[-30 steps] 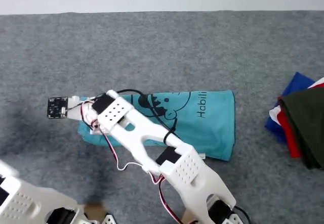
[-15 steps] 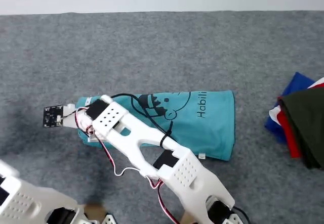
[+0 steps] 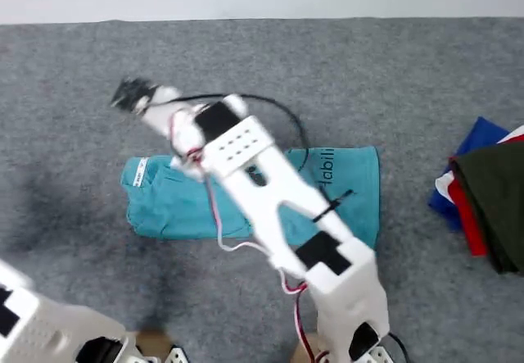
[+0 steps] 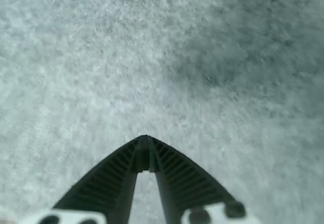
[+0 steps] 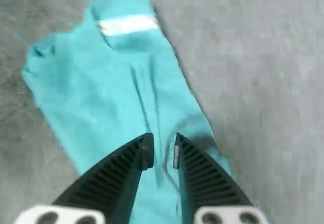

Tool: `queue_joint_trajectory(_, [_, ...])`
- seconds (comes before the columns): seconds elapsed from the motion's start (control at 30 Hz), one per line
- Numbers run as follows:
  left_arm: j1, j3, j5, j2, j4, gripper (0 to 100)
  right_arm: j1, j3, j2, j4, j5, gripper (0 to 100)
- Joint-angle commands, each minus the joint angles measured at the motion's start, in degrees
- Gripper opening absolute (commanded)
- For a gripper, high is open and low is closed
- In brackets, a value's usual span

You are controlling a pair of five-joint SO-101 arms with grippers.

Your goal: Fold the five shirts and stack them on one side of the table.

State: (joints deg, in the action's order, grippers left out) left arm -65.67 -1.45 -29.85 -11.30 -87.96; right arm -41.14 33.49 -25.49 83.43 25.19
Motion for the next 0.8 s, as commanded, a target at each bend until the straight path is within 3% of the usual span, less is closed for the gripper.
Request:
queue_joint_trajectory(0.0, [0.35, -0.57, -0.18, 7.74, -2.99, 0, 5.67, 1.67, 5.85, 6.81, -3.25, 8.2])
queue_joint_trajectory(0.2, [0.44, -0.57, -0.26, 14.24, -8.97, 0, 15.08, 1.32, 5.85, 14.81, -7.82, 7.3])
queue_joint_trajectory(0.37, [0.26, -0.48, -1.93, 17.67, -12.48, 0, 23.43, -0.18, 5.14, 14.90, -9.32, 4.6])
queue_joint_trajectory(0.6, [0.44, -0.48, -2.02, 21.01, -12.48, 0, 36.53, -2.46, -3.30, 5.41, -9.32, 4.3])
queue_joint_trajectory(0.77, [0.53, -0.48, -2.11, 21.01, -12.48, 0, 39.16, -2.46, -10.59, -1.45, -8.97, 4.3])
